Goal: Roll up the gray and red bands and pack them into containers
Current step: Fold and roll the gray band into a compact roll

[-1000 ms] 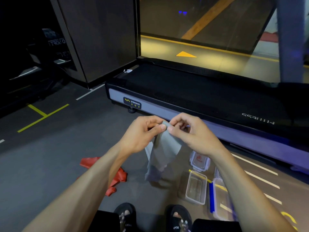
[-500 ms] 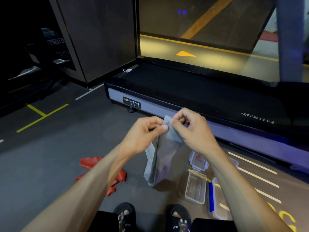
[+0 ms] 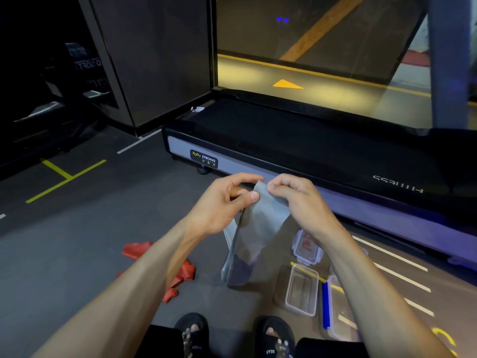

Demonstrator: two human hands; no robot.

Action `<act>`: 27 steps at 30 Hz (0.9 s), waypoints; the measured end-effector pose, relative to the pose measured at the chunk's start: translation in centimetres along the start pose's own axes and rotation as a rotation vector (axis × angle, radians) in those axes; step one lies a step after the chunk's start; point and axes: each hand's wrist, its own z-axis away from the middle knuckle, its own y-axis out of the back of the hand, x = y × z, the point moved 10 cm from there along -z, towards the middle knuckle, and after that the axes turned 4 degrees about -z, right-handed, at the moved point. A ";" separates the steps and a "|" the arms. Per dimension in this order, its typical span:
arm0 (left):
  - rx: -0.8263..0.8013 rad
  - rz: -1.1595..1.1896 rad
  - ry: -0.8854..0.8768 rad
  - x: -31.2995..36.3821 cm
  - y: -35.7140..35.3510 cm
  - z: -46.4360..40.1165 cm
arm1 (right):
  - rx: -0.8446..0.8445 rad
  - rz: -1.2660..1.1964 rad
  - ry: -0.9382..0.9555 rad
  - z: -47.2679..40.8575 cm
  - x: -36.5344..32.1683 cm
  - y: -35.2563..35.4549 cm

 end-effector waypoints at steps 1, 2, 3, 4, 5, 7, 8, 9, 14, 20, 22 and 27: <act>-0.010 -0.009 -0.015 0.0 -0.1 0.0 | -0.028 -0.018 -0.015 -0.1 0.4 -0.2; -0.020 -0.020 -0.026 0.2 -0.3 0.1 | -0.055 -0.037 -0.027 -0.2 0.8 -0.3; -0.028 -0.039 -0.031 0.3 -0.4 0.3 | -0.077 -0.050 -0.040 -0.3 1.2 -0.4; -0.031 -0.066 -0.032 0.3 -0.6 0.5 | -0.105 -0.056 -0.057 -0.3 1.4 -0.5; -0.032 -0.093 -0.032 0.4 -0.7 0.6 | -0.140 -0.053 -0.075 -0.2 1.7 -0.7; -0.021 -0.153 -0.030 0.6 -0.8 0.8 | -0.192 -0.019 -0.112 0.1 2.3 -1.1; -0.010 -0.179 -0.026 0.5 -0.6 0.8 | -0.201 0.022 -0.105 0.2 2.3 -1.1; 0.005 -0.200 -0.019 0.3 -0.3 0.8 | -0.195 0.073 -0.077 0.3 2.0 -1.1; 0.034 -0.164 0.018 -0.4 0.4 0.7 | -0.105 0.150 0.089 0.3 0.2 -0.2; 0.040 -0.086 0.018 -0.3 0.5 0.6 | -0.122 0.179 0.113 0.5 0.4 -0.3; 0.048 -0.048 0.027 -0.6 0.5 0.4 | -0.100 0.186 0.128 0.5 0.1 -0.3; 0.042 -0.008 0.050 -0.9 -0.1 0.4 | -0.050 0.179 0.111 0.4 0.1 0.0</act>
